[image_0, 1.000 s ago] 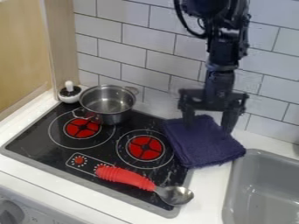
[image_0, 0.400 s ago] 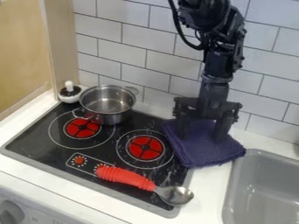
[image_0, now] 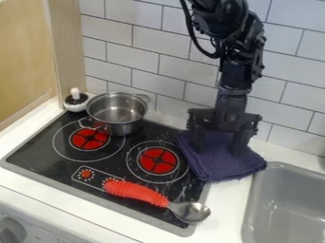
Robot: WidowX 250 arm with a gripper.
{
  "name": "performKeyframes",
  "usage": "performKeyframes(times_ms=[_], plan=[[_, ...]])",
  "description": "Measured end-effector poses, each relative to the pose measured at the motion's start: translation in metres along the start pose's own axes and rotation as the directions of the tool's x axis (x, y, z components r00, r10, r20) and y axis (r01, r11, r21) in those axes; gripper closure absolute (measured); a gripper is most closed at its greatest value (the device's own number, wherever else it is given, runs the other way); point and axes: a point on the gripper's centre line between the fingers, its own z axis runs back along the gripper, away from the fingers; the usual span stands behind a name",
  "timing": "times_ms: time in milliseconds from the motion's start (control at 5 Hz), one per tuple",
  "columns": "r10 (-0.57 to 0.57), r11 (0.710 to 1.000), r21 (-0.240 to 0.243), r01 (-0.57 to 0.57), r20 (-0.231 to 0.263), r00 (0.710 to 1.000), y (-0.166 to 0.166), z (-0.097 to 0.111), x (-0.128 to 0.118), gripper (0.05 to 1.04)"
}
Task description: Move the towel to between the burner
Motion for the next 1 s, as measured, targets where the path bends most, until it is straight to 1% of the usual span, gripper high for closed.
performKeyframes(times_ms=[200, 600, 1000], plan=[[0.03, 0.999, 0.013, -0.03, 0.012, 0.999, -0.009, -0.002, 0.0, 0.084], [0.063, 0.998, 0.02, -0.063, -0.006, 0.998, -0.024, -0.001, -0.008, 0.084], [0.08, 0.997, 0.008, -0.08, -0.017, 0.997, -0.043, -0.001, -0.007, 0.084]])
